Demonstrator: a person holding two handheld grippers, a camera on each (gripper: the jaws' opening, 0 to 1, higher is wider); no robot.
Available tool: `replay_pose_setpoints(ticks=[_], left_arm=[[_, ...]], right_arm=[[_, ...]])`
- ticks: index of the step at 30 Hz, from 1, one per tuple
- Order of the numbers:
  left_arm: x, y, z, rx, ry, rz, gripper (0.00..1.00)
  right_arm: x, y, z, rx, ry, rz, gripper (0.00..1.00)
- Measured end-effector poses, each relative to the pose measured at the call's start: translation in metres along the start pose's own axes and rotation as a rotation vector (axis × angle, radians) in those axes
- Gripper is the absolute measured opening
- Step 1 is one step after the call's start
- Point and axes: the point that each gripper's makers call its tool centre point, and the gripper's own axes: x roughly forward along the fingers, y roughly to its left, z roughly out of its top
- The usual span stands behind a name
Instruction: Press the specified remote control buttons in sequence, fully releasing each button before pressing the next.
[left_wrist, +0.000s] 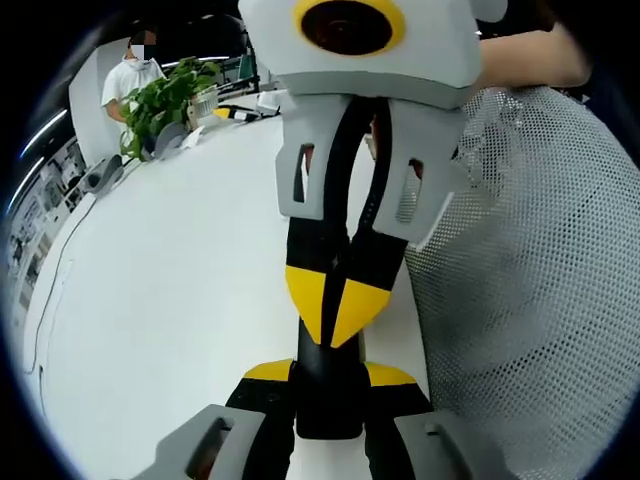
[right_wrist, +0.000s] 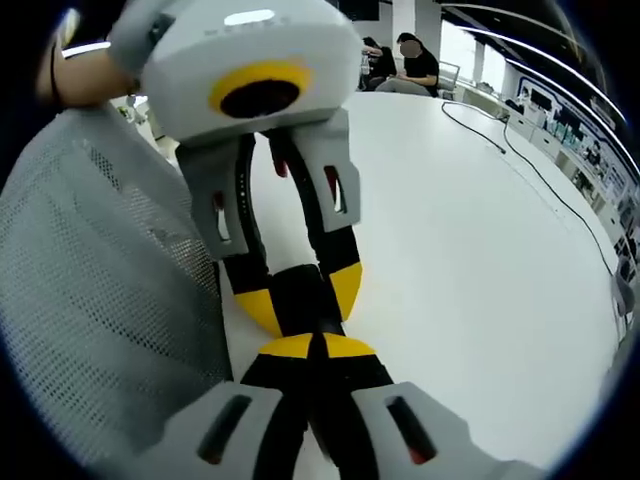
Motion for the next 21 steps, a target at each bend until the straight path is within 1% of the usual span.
replay_pose_setpoints(ticks=[1,3,6,12,15,21], left_arm=[[0.0,0.0006,0.0,-0.01,0.007,0.0,0.24],[-0.0006,0.0008,-0.0006,-0.017,0.008,-0.002,0.25],[-0.0009,0.0009,-0.0011,-0.028,-0.001,-0.003,0.24],[-0.0007,0.0007,-0.0012,-0.015,-0.006,-0.005,0.24],[-0.001,0.0005,-0.001,-0.015,-0.006,-0.007,0.24],[-0.0009,0.0007,-0.0011,-0.019,-0.009,-0.01,0.24]], right_arm=[[0.0002,0.0007,0.0001,-0.019,0.001,-0.001,0.0],[-0.0001,-0.0002,-0.0003,-0.015,-0.001,0.0,0.0],[0.0,0.0004,-0.0003,-0.037,0.005,0.006,0.0],[-0.0008,0.0018,-0.0006,-0.037,-0.002,0.018,0.02],[-0.0018,0.003,-0.0015,-0.068,0.004,0.024,0.03],[-0.0032,0.0031,-0.0036,-0.083,0.011,0.026,0.05]])
